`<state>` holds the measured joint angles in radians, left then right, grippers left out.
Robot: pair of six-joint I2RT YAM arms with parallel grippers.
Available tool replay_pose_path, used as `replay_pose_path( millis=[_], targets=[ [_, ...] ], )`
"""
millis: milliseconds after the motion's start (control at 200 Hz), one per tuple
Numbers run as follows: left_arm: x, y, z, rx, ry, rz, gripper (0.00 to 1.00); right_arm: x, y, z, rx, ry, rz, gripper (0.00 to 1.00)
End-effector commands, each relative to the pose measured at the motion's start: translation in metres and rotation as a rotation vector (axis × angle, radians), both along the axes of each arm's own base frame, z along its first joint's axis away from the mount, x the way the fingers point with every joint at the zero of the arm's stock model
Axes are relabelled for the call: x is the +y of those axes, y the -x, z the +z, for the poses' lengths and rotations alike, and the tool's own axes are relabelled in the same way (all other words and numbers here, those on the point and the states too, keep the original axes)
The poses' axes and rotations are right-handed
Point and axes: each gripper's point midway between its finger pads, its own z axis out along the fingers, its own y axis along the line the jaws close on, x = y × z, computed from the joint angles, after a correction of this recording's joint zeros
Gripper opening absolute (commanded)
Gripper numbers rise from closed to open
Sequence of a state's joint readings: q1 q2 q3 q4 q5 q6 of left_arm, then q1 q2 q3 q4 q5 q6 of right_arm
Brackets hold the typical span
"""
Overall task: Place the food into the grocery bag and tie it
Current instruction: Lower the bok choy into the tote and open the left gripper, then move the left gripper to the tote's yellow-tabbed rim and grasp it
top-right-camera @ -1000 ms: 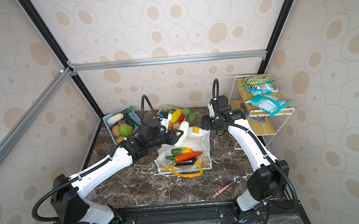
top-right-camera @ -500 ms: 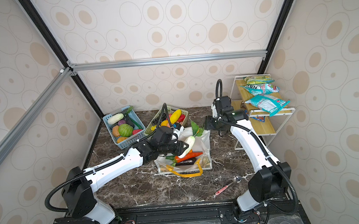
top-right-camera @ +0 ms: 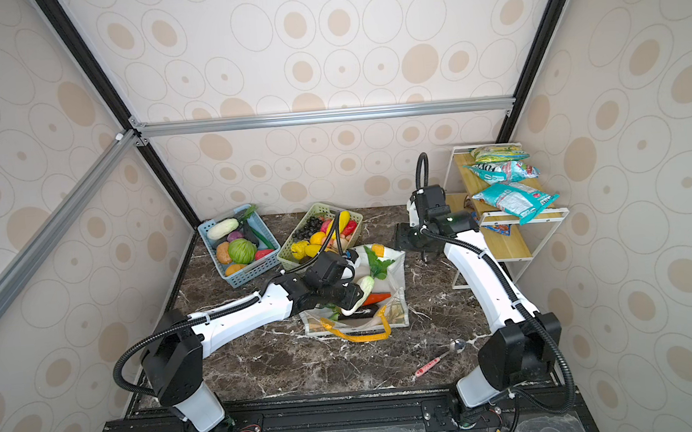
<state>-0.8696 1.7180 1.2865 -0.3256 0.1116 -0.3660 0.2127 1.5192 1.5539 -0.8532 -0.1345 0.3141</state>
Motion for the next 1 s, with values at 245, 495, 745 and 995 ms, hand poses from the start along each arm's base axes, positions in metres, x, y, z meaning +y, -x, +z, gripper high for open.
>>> replay_pose_path(
  millis=[245,495,745,995],
  targets=[
    [0.001,-0.008,0.003,-0.049,-0.082,0.020,0.56,-0.002,0.006,0.003,0.006,-0.011,0.004,0.64],
    [-0.002,-0.017,0.052,-0.122,-0.020,0.052,0.63,-0.001,0.006,0.002,0.008,-0.013,0.009,0.65],
    [0.004,-0.034,0.123,-0.275,0.034,0.114,0.66,0.001,0.009,0.001,0.012,-0.025,0.020,0.65],
    [0.017,-0.063,0.169,-0.456,-0.093,0.163,0.71,0.003,0.012,0.001,0.014,-0.034,0.030,0.64]
  ],
)
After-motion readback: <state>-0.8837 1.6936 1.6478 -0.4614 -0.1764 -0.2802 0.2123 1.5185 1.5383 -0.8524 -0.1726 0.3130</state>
